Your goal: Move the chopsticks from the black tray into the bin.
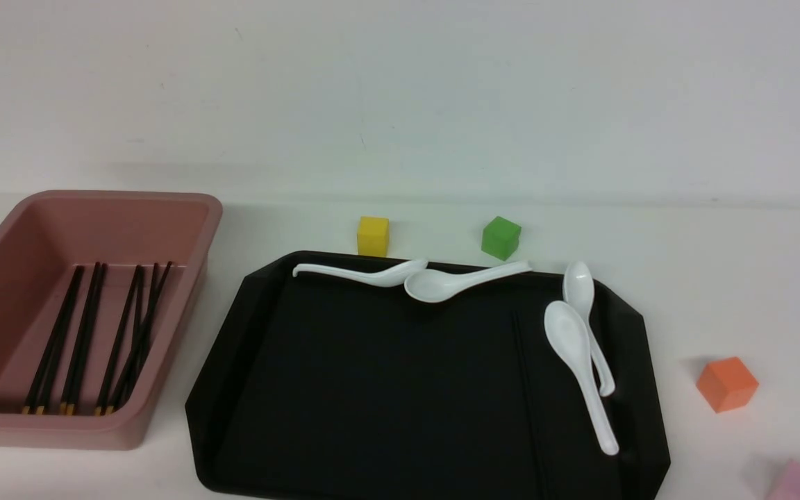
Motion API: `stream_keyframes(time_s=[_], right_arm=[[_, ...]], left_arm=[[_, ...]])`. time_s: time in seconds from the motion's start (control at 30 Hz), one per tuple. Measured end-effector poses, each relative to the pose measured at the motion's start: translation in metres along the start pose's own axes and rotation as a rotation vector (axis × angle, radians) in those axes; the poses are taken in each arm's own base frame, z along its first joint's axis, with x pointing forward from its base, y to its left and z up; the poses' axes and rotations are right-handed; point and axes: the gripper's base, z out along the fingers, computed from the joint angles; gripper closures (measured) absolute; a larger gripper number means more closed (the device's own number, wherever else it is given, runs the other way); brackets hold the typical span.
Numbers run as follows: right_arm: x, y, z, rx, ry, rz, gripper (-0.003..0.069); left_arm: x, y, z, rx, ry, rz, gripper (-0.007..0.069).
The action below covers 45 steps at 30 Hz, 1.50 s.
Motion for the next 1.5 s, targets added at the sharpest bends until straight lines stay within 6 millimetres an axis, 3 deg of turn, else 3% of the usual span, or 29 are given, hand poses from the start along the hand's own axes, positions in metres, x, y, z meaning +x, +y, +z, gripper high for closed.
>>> stream_keyframes(time_s=[0.67, 1.5], right_arm=[[0.001, -0.011, -0.001, 0.196, 0.005, 0.054, 0.0587], [0.001, -0.011, -0.001, 0.208, 0.007, 0.058, 0.0556]], left_arm=[[0.0, 0.0, 0.0, 0.0, 0.0, 0.0, 0.0426], [0.0, 0.0, 0.0, 0.0, 0.0, 0.0, 0.0414]])
